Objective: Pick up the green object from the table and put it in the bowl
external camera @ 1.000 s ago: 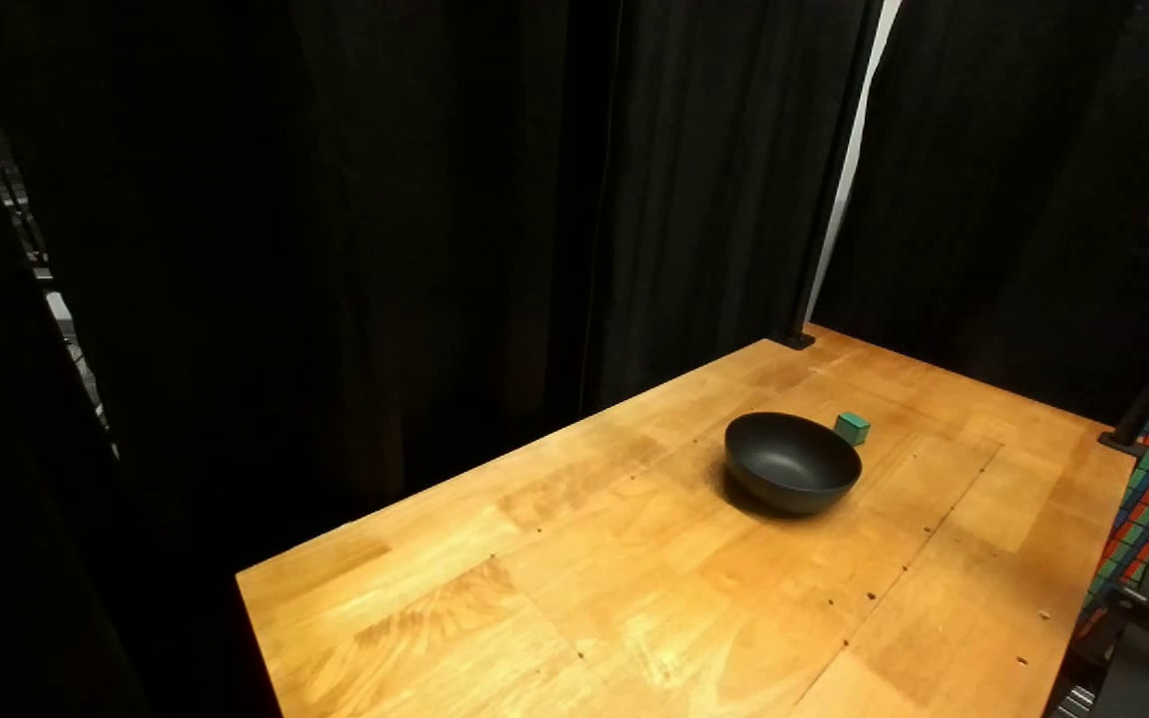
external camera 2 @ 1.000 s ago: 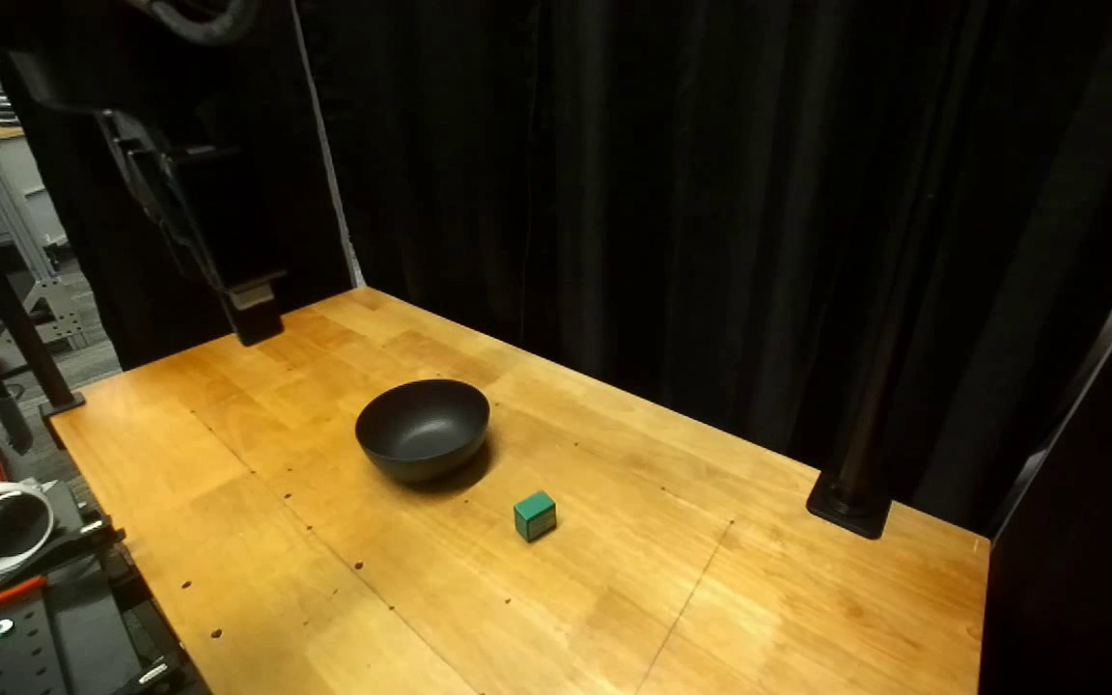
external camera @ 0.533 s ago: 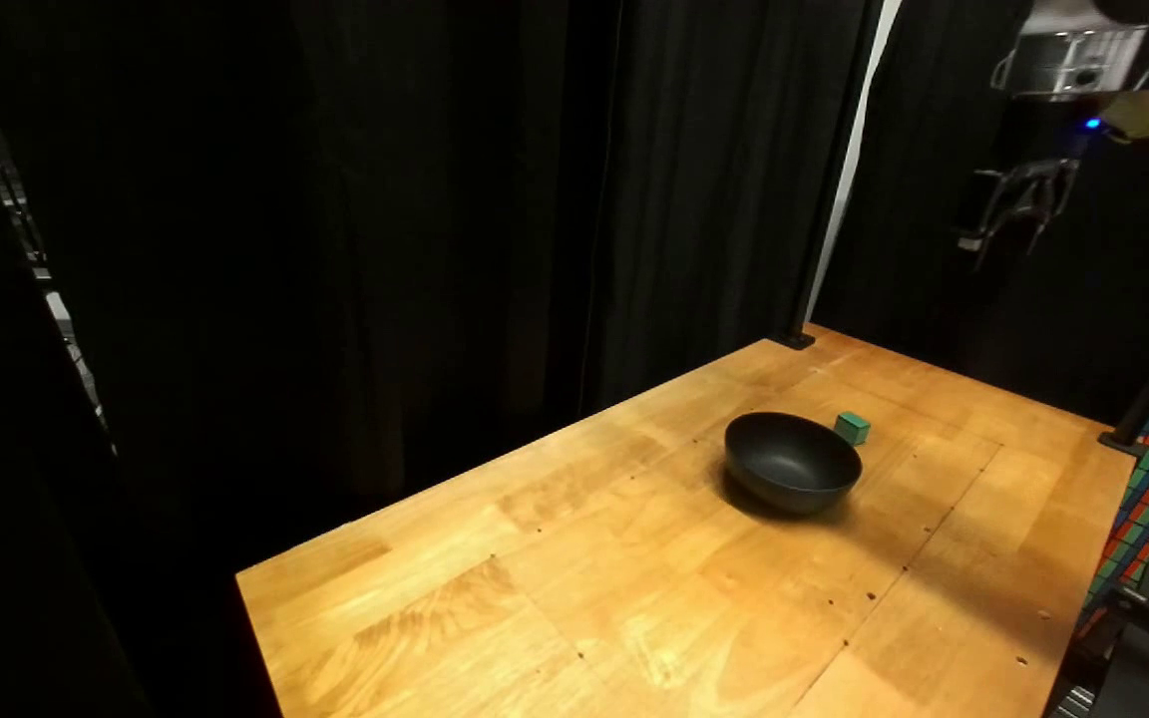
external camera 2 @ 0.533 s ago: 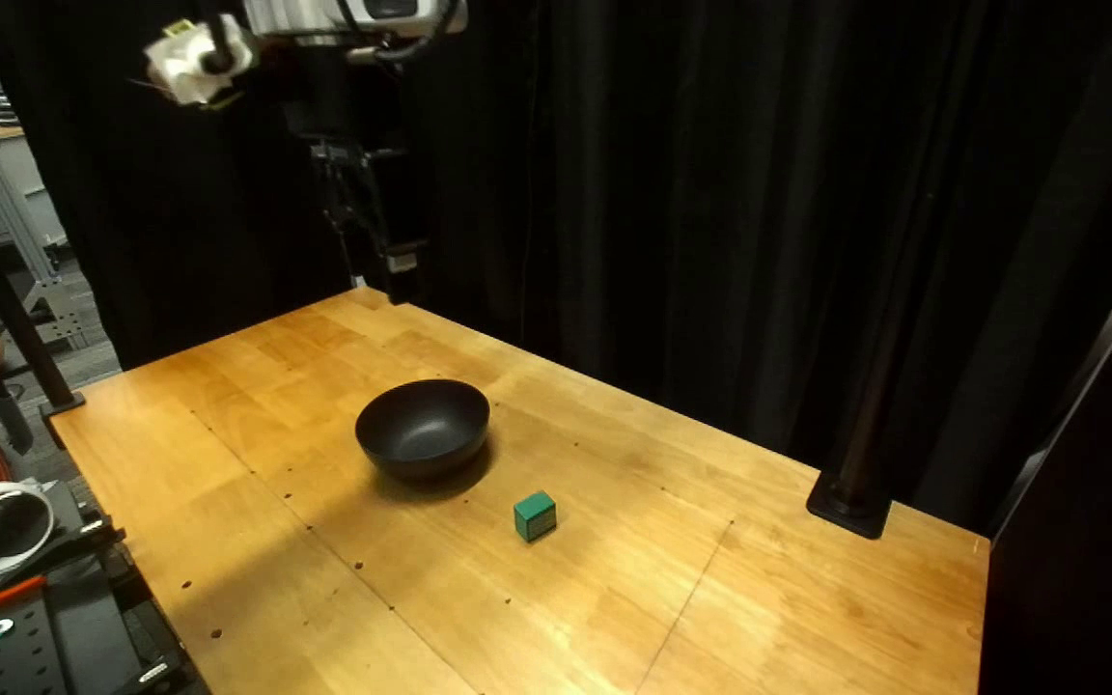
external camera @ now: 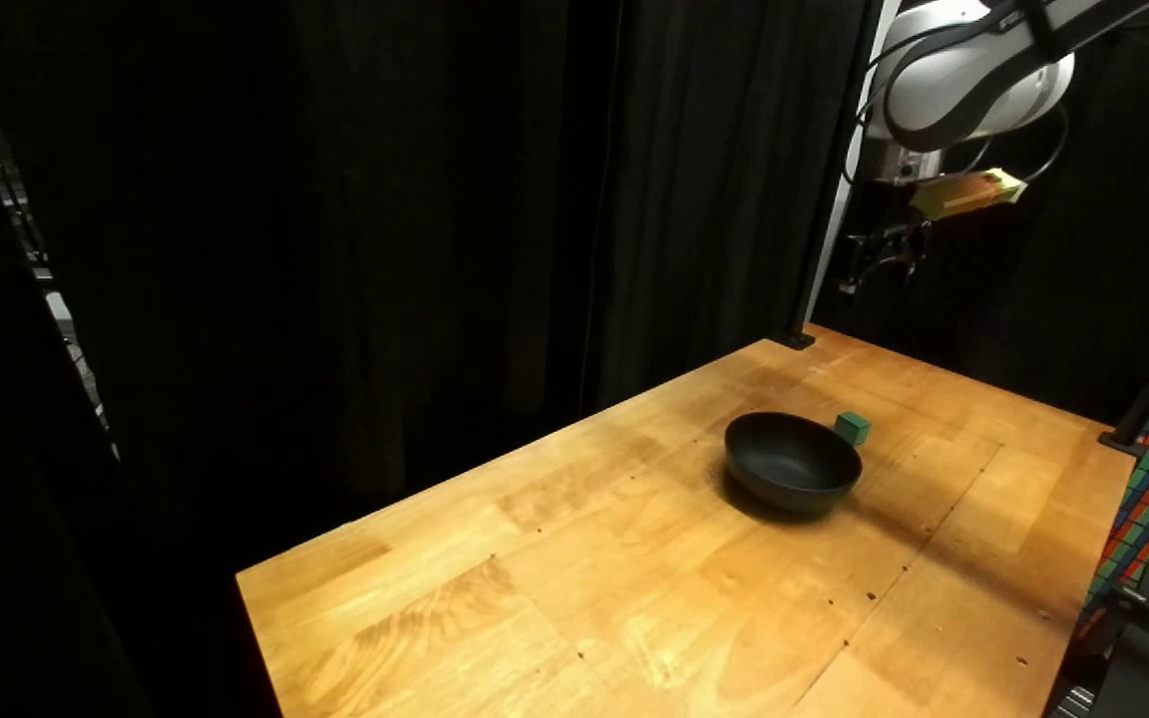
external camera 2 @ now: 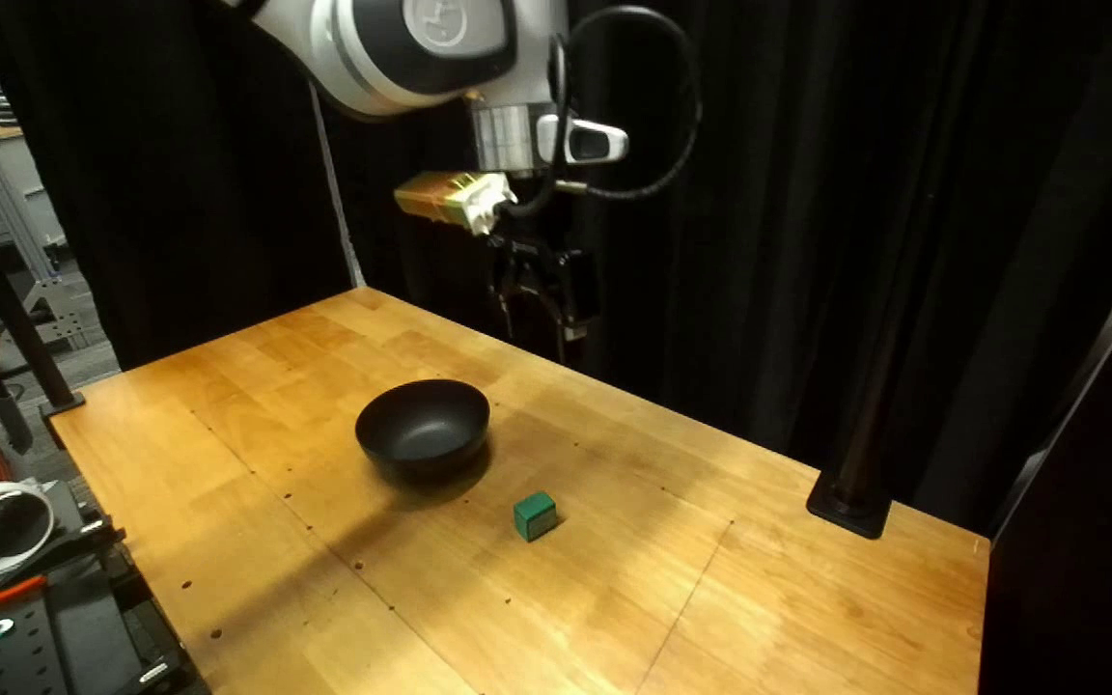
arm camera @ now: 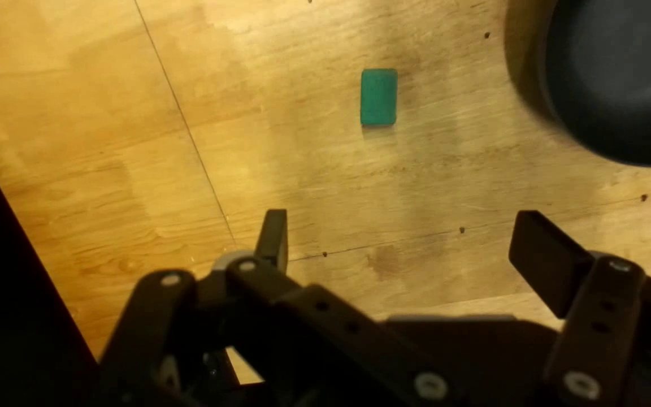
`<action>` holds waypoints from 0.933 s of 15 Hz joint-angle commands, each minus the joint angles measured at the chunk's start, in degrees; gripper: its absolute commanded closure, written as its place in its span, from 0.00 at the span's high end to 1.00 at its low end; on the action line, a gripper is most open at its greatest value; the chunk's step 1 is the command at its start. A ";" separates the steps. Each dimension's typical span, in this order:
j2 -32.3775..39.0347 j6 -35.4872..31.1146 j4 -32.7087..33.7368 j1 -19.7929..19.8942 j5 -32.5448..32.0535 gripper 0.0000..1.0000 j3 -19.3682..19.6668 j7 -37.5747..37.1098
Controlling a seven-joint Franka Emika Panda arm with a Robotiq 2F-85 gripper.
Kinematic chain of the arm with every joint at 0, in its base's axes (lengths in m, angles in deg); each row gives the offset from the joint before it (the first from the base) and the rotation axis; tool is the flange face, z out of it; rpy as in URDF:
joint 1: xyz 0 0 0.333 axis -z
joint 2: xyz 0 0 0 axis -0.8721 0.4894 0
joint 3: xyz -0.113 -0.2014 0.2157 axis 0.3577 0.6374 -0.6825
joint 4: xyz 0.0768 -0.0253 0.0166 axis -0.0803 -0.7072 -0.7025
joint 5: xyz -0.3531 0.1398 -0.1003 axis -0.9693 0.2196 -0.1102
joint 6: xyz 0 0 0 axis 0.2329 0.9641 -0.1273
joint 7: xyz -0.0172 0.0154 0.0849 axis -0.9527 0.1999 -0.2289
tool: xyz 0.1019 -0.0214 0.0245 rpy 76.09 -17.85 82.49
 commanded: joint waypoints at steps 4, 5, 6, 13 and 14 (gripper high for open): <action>17.63 1.69 13.80 6.21 10.66 1.00 -0.56 8.11; 19.29 1.56 14.24 7.17 12.06 1.00 -0.97 9.01; 20.81 1.23 14.35 7.85 13.16 1.00 -1.35 9.68; 29.18 1.98 16.75 9.02 15.81 1.00 -3.29 11.86; 29.47 2.79 16.88 9.18 16.04 1.00 -3.84 12.32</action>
